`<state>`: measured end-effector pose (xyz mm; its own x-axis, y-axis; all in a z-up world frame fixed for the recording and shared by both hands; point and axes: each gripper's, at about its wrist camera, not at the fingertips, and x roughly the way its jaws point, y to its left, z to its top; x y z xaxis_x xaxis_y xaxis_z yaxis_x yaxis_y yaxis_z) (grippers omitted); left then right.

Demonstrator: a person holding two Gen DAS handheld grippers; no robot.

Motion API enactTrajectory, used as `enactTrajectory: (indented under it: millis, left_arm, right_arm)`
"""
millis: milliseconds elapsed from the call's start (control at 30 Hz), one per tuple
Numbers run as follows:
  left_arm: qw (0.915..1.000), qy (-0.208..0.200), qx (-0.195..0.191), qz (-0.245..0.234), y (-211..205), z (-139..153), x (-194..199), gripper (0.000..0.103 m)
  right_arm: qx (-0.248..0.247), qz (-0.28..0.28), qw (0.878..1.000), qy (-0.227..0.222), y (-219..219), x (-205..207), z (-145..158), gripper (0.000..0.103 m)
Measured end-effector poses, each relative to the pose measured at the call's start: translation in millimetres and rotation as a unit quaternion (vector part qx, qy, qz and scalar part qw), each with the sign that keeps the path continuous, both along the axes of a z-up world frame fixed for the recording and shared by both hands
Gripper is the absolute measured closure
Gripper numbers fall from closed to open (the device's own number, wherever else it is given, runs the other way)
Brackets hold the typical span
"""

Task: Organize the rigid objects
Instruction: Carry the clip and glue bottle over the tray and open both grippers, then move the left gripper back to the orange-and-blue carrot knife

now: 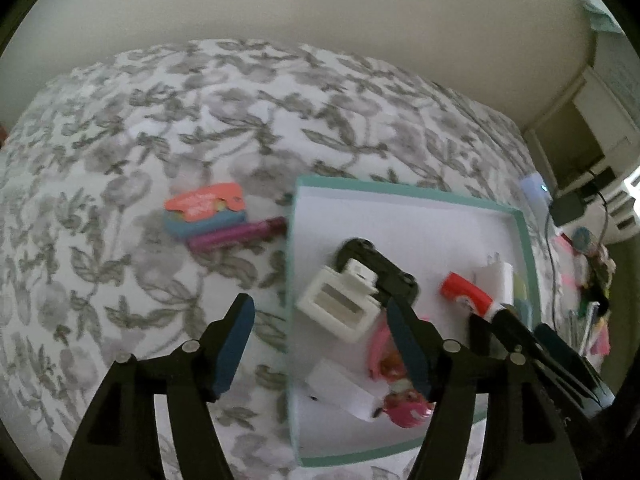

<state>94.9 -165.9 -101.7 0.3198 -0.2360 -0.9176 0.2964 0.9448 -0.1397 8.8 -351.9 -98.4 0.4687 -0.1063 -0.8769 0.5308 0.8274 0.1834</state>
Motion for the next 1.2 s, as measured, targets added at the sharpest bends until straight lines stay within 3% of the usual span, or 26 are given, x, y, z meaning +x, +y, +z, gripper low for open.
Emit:
enactTrajectory:
  millis: [100,267,633,700,900,1067,1200]
  left_arm:
    - [0.9996,-0.009,0.012,0.025,9,1,4,0.016]
    - [0.9984,-0.013,0.025,0.048,21,0,9,0.014]
    - [0.9960,-0.050,0.027,0.069,34,9,13,0.012]
    - [0.9954,-0.056,0.029,0.071,36,10,13,0.002]
    - [0.9930,-0.083,0.019,0.082,46,19,16,0.001]
    - [0.9824,-0.158,0.045,0.088,59,32,15,0.001]
    - [0.9785,-0.173,0.034,0.106,74,37,20,0.001]
  right_arm:
    - [-0.009,0.007,1.000,-0.007,2,1,2,0.014]
    - [-0.020,0.012,0.999,-0.021,4,1,5,0.000]
    - [-0.020,0.011,0.998,-0.059,1,-2,12,0.000]
    - [-0.017,0.012,0.997,-0.069,1,-2,14,0.000]
    - [-0.012,0.021,0.994,-0.106,5,-1,20,0.000]
    - [-0.004,0.034,0.994,-0.106,12,4,20,0.000]
    - [-0.014,0.049,0.994,-0.098,21,9,20,0.000]
